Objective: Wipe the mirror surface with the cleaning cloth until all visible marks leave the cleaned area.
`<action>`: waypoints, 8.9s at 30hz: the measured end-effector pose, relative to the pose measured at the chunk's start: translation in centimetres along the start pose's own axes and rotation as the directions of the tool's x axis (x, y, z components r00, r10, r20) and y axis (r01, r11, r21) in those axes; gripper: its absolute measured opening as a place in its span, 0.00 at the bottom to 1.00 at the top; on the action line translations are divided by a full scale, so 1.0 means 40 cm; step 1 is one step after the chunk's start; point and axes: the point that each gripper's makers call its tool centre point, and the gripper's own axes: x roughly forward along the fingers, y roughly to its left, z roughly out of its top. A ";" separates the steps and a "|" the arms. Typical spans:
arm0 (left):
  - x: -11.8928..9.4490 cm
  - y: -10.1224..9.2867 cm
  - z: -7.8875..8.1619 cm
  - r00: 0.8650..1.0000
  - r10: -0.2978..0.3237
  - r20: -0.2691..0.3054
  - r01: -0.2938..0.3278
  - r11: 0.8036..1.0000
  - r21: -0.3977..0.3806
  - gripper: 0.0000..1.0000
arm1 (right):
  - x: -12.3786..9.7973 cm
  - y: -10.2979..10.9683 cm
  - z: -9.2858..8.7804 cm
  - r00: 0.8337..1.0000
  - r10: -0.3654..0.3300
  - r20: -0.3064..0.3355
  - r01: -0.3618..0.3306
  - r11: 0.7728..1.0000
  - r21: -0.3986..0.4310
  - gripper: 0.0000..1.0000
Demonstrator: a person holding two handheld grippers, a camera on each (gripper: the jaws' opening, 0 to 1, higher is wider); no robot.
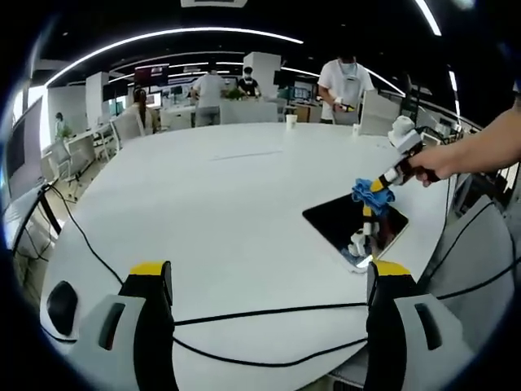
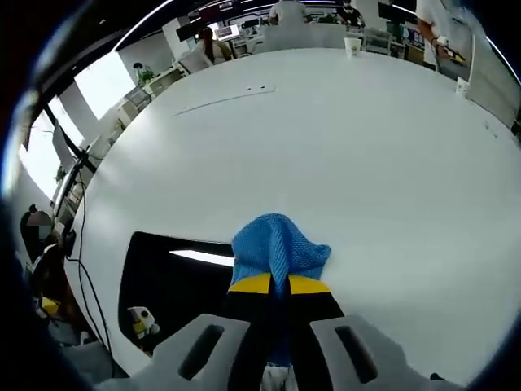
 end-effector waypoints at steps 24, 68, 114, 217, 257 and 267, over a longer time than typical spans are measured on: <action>-0.028 0.029 -0.031 0.998 -0.051 -0.028 0.051 0.999 0.004 0.99 | 0.060 0.247 0.027 0.997 0.032 -0.071 -0.034 0.999 -0.028 0.00; -0.003 0.086 -0.007 1.000 -0.024 0.008 0.024 0.997 -0.067 0.99 | 0.101 0.466 0.013 0.991 0.092 -0.092 -0.101 0.990 -0.100 0.00; -0.015 0.039 -0.006 1.000 -0.007 0.000 0.007 1.000 -0.030 0.99 | 0.037 0.494 -0.101 0.973 0.147 -0.179 -0.173 0.974 -0.143 0.00; -0.012 -0.131 0.046 0.998 -0.010 0.067 0.011 1.000 -0.013 0.99 | -0.078 0.014 -0.113 0.987 0.085 -0.136 -0.091 0.995 -0.039 0.00; -0.016 -0.131 0.032 0.999 -0.011 0.048 0.011 1.000 -0.002 0.99 | -0.077 0.005 -0.115 0.998 0.027 -0.062 -0.030 0.998 -0.048 0.00; -0.011 -0.144 0.049 0.998 -0.045 0.044 0.045 0.999 0.022 0.99 | -0.075 -0.002 -0.128 0.998 0.027 -0.063 -0.029 0.999 -0.028 0.00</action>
